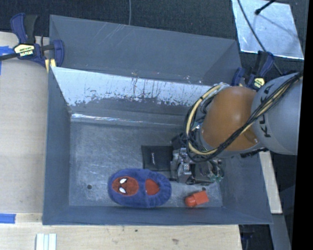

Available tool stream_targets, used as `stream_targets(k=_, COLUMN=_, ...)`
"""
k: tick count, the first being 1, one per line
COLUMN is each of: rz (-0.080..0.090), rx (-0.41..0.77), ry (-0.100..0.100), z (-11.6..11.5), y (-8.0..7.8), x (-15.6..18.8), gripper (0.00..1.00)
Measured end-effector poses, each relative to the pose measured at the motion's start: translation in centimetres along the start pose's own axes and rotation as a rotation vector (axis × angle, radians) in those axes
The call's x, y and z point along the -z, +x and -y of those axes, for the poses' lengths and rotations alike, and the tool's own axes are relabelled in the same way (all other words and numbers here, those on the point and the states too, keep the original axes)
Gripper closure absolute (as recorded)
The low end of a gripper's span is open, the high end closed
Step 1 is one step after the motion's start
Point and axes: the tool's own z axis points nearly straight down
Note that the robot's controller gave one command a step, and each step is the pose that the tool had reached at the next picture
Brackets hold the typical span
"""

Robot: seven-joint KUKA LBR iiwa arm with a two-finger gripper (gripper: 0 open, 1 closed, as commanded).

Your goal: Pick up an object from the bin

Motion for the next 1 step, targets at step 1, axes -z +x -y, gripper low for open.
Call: stream_targets(k=1, rz=0.007, rx=-0.047, ry=0.002, z=2.23, y=2.96, x=8.82, gripper=1.0)
